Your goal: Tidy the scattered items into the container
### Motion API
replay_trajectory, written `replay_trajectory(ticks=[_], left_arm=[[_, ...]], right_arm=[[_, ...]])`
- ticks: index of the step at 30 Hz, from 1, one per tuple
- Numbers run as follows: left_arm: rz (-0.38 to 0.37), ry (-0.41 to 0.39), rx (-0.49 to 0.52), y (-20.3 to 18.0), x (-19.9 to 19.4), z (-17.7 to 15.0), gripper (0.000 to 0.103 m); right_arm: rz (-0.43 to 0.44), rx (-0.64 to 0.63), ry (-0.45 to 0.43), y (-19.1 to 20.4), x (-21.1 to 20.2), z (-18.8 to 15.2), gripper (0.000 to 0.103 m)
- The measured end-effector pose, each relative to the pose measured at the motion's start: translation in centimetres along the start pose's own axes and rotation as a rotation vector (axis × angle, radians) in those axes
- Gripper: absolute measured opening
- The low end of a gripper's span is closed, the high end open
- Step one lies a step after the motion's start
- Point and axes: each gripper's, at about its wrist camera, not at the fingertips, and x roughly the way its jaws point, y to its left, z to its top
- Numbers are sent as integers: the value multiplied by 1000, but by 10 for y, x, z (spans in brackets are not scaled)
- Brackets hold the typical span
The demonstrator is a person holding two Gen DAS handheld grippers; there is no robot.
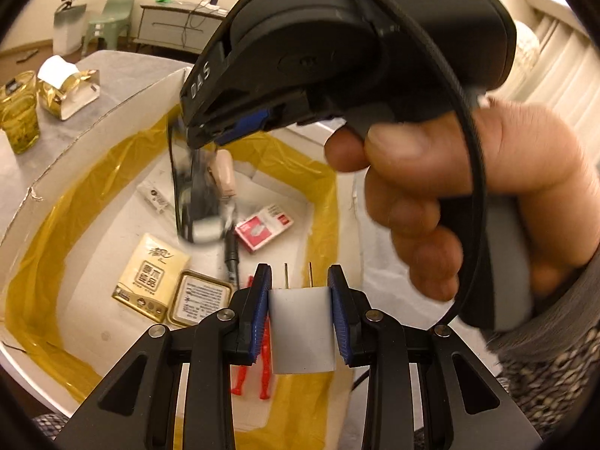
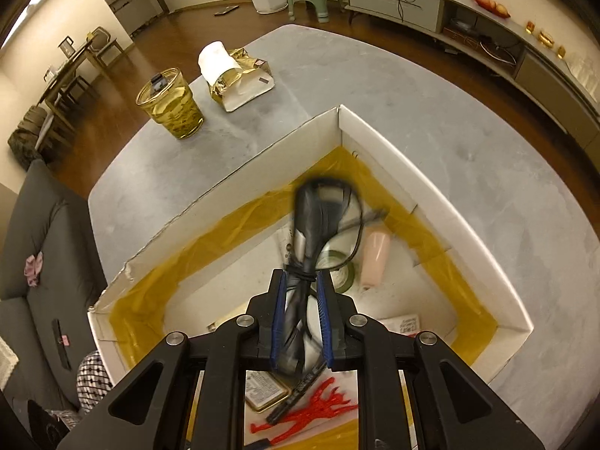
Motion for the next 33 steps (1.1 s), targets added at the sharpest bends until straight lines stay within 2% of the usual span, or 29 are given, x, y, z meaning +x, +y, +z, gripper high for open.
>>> replay_trajectory(ticks=[3,4,5,7,8,11,16,20,25,28,33], left_arm=[[36,8,-7,4,3,0,32],[50,12,-9,5,3,1,34],[61,15,-7,6,3,1,44],[75,13,-7,9,1,1,54],[71,7,-12,11,-2,1,56],[68,3,-36,20,-7,2,60],[106,-3,-68,25,-16,-3,61],[161,1,-16,8,-23,-14,61],[277,-5,80,-18,-31,-31,61],[336,-11,144,-35,-36,-40,61],[401,-13,214,-62,-39,-52,64]], right_arm=[[-15,-3,2,-4,2,2,19],[-2,1,5,-6,2,1,23],[8,5,2,-7,0,-2,38],[8,13,-37,-9,-12,-13,59],[8,17,-56,-10,-18,-18,61],[16,22,-128,-9,-41,-42,63],[59,55,-229,-12,-77,-91,65],[76,51,-300,-8,-100,-128,66],[11,6,-413,4,-122,-178,72],[-5,29,-470,1,-129,-209,74],[-15,64,-493,-16,-132,-239,75]])
